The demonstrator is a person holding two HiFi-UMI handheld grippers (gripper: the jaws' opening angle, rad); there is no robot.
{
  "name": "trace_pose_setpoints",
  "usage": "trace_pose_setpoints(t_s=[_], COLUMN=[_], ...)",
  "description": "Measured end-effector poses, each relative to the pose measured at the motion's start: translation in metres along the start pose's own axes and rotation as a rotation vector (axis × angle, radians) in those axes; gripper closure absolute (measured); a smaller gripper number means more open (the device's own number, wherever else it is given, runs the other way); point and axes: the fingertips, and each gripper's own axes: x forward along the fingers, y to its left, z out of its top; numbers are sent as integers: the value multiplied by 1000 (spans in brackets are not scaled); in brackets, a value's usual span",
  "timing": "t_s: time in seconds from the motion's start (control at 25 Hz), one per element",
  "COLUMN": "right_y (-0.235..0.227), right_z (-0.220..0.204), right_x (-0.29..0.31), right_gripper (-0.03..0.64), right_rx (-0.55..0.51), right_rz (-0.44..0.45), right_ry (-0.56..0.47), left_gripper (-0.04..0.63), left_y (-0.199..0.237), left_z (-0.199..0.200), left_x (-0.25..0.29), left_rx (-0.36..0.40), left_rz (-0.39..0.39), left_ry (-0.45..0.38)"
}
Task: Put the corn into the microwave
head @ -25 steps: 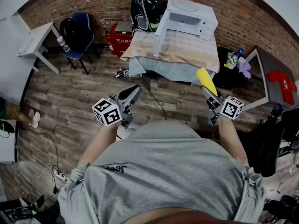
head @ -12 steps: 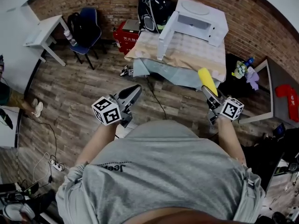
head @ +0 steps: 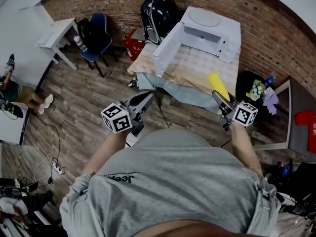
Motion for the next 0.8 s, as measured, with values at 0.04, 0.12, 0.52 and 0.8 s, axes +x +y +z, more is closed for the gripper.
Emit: trace_pose_setpoints(t_s=[0.04, 0.12, 0.52, 0.8], right_y=[-9, -25, -90, -110], right_z=[5, 14, 39, 37], right_x=[-2, -5, 0, 43], right_gripper=[391, 391, 391, 391], right_rx=[-2, -6, 7, 4], right_rz=[5, 18, 34, -32], right_ry=[4, 11, 19, 41], left_gripper=[563, 563, 566, 566], left_y=[-3, -5, 2, 43], left_z=[0, -1, -4, 2], left_x=[12, 34, 125, 138], left_rx=[6, 10, 14, 21], left_rz=[2, 11, 10, -62], left_ry=[5, 15, 69, 87])
